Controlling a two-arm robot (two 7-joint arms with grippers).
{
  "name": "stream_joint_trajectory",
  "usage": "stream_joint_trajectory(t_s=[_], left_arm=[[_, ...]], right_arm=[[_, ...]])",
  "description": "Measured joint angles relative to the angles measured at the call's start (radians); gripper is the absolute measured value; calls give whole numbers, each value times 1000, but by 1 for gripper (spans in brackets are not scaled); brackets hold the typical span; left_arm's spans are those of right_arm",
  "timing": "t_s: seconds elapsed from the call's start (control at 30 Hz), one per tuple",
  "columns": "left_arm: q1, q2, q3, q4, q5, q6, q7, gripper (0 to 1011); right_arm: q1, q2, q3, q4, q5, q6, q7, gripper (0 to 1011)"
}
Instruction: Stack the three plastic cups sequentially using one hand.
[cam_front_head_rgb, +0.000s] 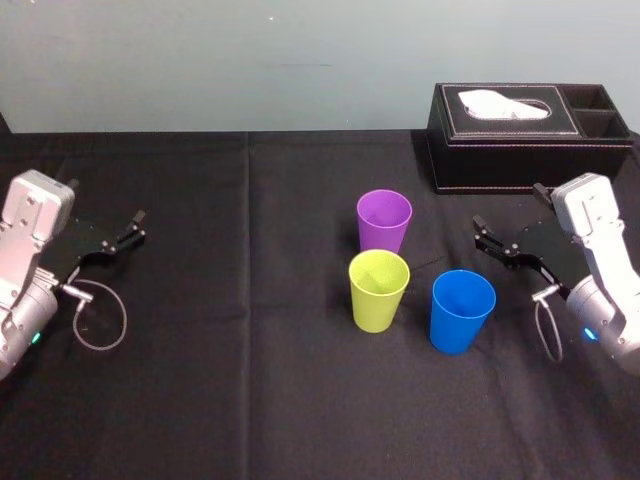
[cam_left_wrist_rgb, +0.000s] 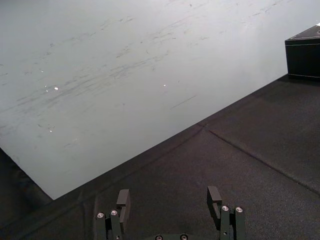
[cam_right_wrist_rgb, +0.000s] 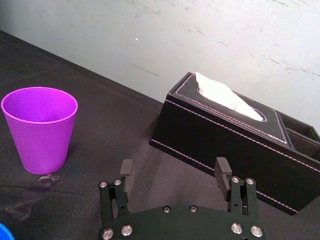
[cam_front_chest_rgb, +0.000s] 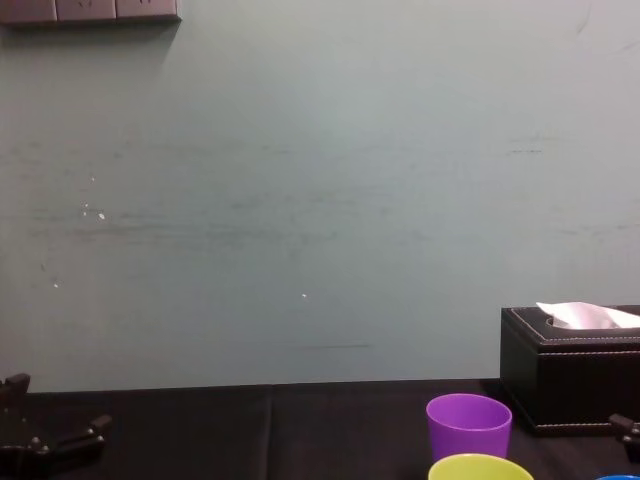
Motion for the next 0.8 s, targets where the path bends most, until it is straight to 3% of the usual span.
stream_joint_trajectory(t_s=[0.8], left_arm=[[0, 0, 0, 0, 0, 0, 0, 1011]], right_arm=[[0, 0, 0, 0, 0, 0, 0, 1000]])
